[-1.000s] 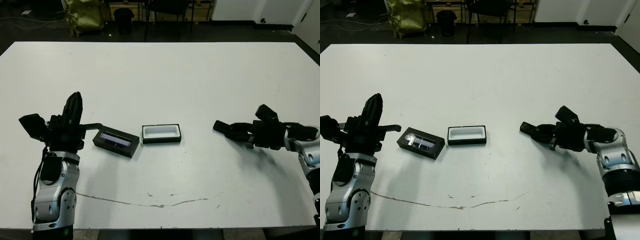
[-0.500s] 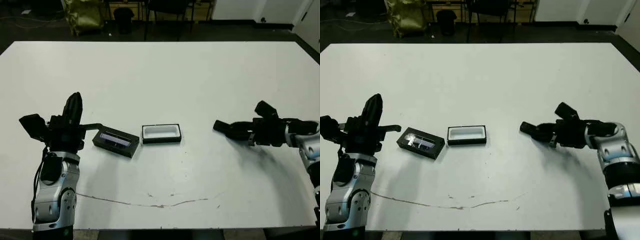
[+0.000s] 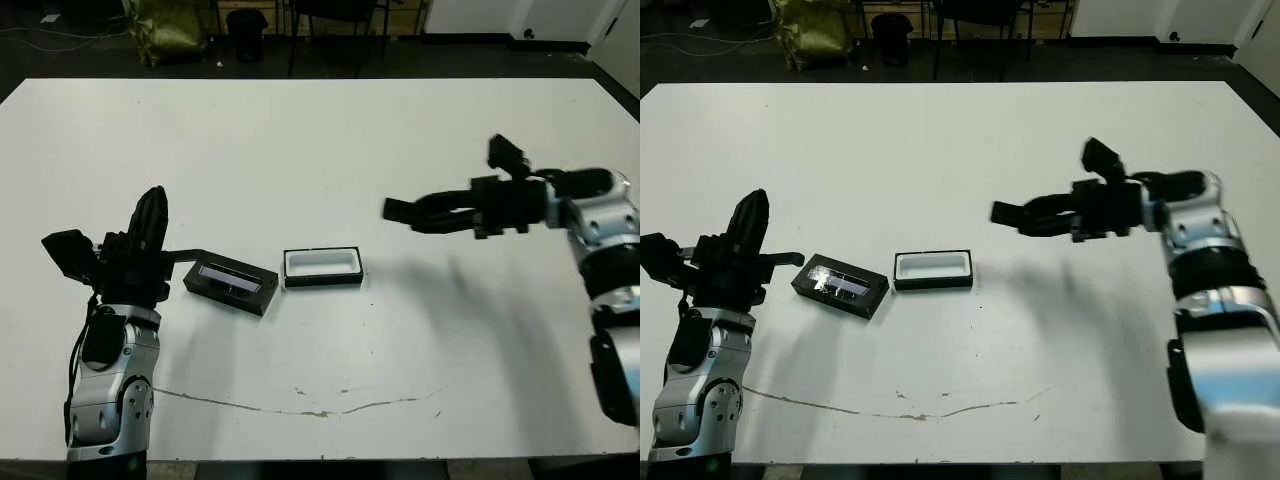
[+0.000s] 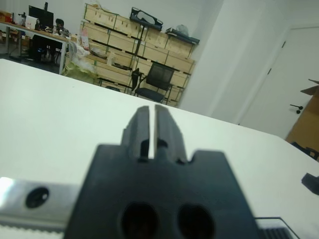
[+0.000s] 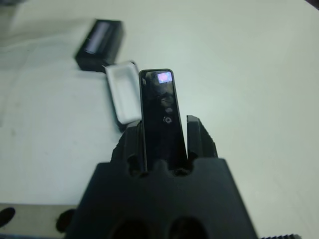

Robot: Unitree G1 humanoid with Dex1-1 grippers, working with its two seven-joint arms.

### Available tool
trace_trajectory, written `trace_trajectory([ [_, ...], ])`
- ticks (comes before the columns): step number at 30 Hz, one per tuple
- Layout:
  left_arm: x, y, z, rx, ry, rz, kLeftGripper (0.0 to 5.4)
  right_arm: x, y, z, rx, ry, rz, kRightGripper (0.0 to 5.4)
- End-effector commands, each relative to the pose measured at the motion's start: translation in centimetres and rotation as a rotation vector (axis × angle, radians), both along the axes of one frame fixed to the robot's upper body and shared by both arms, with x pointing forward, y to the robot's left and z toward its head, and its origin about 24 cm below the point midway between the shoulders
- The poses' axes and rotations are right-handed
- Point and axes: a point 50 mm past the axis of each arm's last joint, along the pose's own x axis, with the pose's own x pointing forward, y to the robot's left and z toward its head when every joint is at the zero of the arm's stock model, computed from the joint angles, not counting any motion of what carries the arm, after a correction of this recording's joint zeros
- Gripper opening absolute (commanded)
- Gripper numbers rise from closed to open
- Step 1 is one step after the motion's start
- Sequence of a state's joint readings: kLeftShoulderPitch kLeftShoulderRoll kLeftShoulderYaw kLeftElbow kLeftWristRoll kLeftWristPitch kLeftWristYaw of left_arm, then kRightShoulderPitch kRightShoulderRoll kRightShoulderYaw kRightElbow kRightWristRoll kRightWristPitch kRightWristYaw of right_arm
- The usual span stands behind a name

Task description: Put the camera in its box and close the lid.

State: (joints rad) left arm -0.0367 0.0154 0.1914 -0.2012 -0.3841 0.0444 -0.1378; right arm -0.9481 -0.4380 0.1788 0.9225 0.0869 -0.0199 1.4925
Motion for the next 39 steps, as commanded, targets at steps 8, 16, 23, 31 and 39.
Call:
trace_trajectory([
  [8, -0.2, -0.3, -0.4, -0.003, 0.038, 0.009, 0.00, 0.2, 5.0, 0.4, -0.162, 0.028, 0.206, 0.70],
  [16, 0.0, -0.3, -0.5, -0.007, 0.031, -0.012, 0.00, 0.4, 7.1, 1.0, -0.245, -0.010, 0.252, 0.70],
  [23, 0.1, -0.2, -0.5, -0.011, 0.030, -0.010, 0.00, 0.6, 7.7, 0.8, -0.240, 0.024, 0.229, 0.70],
  [31, 0.0, -0.4, -0.4, -0.016, 0.029, -0.014, 0.00, 1.0, 7.4, 0.5, -0.211, 0.011, 0.183, 0.70],
  [39, 0.1, -0.4, -0.4, -0.021, 0.035, -0.016, 0.00, 1.1, 7.6, 0.0, -0.217, 0.002, 0.134, 0.70],
])
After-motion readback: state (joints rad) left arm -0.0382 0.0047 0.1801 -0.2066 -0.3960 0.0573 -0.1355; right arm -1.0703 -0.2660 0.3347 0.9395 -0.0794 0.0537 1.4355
